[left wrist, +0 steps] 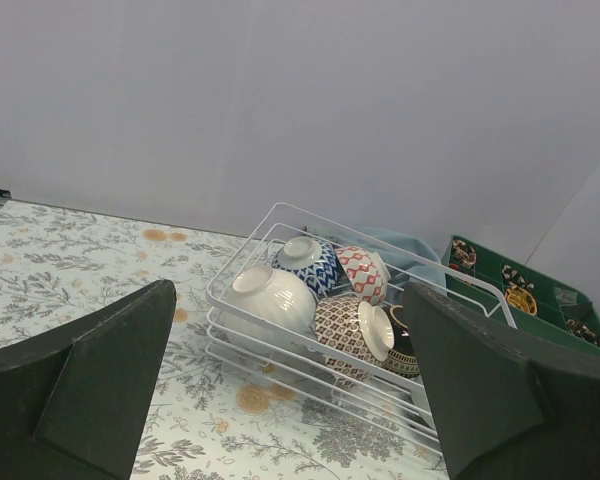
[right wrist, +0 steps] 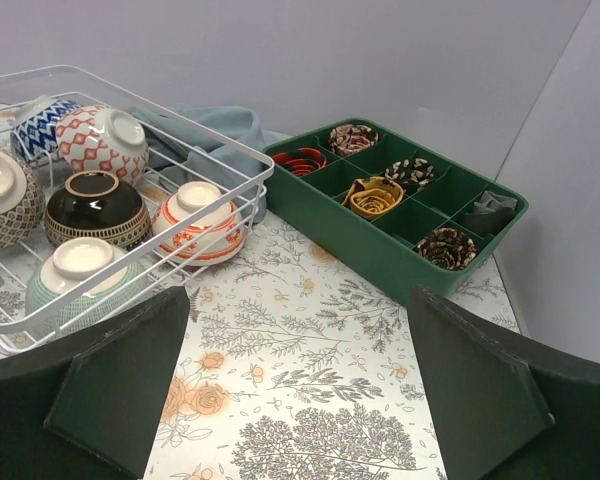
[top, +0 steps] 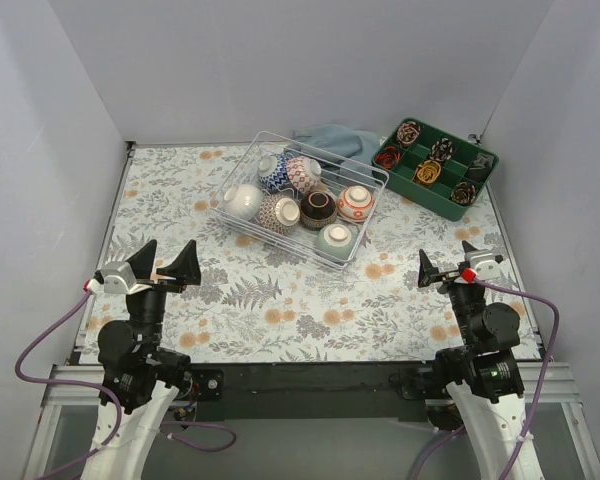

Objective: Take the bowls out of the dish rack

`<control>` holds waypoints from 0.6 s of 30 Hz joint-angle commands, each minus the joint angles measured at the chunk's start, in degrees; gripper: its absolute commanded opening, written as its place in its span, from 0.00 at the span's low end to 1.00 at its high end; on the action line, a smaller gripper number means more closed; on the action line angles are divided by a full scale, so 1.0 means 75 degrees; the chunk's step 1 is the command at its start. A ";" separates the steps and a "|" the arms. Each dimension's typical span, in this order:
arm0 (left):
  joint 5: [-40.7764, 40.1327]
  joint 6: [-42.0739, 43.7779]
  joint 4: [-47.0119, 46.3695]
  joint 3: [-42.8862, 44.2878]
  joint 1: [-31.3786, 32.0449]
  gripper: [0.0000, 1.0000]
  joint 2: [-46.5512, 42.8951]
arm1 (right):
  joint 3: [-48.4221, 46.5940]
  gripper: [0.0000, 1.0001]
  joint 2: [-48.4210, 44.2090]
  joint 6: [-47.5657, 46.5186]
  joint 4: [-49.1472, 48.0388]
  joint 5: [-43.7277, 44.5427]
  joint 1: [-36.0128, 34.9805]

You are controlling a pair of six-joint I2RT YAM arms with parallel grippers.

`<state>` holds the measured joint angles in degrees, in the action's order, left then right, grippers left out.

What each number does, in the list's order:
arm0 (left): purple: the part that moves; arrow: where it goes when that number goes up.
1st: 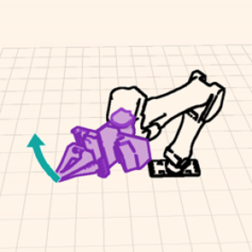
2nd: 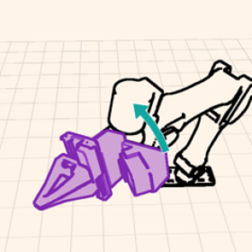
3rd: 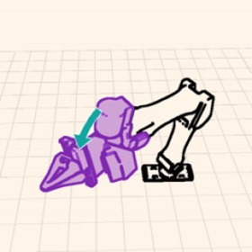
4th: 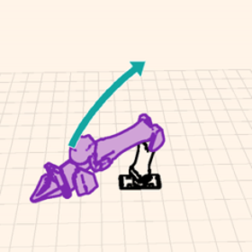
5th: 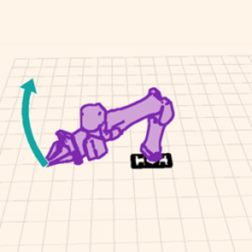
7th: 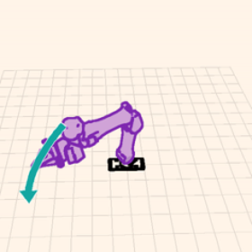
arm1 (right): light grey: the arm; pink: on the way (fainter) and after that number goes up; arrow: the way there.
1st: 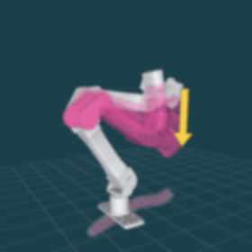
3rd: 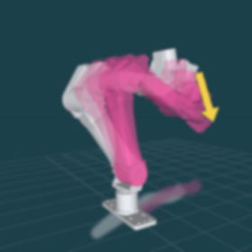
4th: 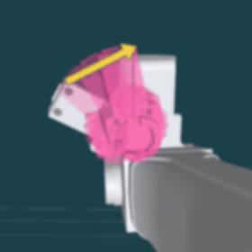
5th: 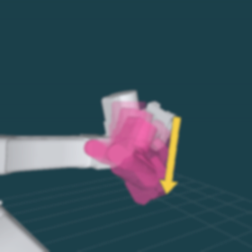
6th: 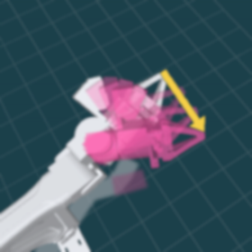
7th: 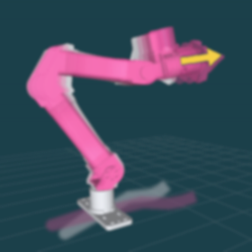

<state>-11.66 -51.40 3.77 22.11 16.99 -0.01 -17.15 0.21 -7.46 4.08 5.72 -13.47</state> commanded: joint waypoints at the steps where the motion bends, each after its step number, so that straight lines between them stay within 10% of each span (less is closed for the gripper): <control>1: -0.0121 0.0009 -0.0175 -0.0077 -0.0051 0.98 -0.0479 | -0.0269 0.98 -0.1234 -0.0001 -0.0344 -0.0001 0.0039; 18: -0.0098 -0.1162 0.0341 0.0614 -0.0051 0.98 0.1664 | -0.0327 0.99 -0.1060 0.0280 -0.0333 -0.0269 0.0050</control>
<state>-11.99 -57.01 3.75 23.73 16.97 7.51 -17.15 0.21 -6.63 4.08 5.54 -13.47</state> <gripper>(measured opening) 0.982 0.984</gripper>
